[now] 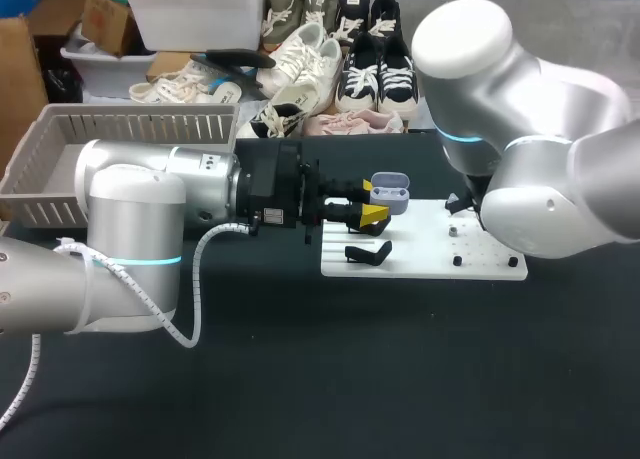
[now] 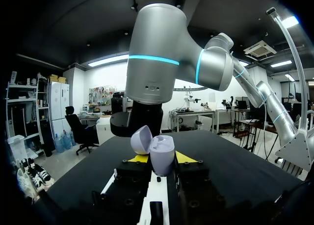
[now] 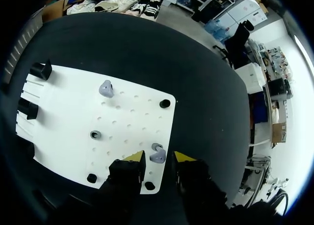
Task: Pick up each earbud case from the left stands, insert the matching earbuds, close the lid, and place the case in the box.
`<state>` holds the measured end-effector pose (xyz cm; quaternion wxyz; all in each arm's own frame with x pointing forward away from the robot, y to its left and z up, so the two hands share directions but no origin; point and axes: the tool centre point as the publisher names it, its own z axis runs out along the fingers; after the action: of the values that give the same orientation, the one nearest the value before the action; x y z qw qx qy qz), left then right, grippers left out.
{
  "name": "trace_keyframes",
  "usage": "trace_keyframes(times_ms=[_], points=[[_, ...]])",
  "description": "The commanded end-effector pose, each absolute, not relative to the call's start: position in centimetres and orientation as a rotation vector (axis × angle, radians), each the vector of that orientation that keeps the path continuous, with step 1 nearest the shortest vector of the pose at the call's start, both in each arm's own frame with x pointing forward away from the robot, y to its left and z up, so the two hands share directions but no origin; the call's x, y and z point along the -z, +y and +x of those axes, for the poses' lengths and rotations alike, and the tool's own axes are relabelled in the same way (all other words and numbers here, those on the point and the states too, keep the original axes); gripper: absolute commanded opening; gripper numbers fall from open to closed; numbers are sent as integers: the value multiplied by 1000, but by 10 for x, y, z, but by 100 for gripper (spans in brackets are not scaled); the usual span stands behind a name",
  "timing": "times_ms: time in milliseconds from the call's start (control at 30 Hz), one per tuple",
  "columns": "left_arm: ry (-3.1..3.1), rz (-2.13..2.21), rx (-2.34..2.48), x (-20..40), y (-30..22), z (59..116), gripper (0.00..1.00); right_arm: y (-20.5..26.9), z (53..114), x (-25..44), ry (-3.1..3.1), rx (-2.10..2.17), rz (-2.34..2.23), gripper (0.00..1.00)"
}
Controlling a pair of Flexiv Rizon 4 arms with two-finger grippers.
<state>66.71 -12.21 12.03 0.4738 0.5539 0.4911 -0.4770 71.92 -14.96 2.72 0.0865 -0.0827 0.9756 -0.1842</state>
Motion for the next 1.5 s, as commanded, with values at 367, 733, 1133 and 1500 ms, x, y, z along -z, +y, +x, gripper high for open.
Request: trace_keyframes(times_ms=[367, 733, 1133, 1500], points=[[1203, 1351, 1162, -120, -122, 666, 0, -149, 720, -24, 2912, 572, -245, 24], [1203, 1351, 1162, -120, -122, 666, 0, -150, 721, -21, 2921, 584, -250, 27], [1203, 1351, 1162, -120, -122, 666, 0, -151, 721, -19, 2916, 603, -240, 22], [1203, 1351, 1162, -120, -122, 666, 0, -153, 719, -22, 2914, 610, -234, 0]])
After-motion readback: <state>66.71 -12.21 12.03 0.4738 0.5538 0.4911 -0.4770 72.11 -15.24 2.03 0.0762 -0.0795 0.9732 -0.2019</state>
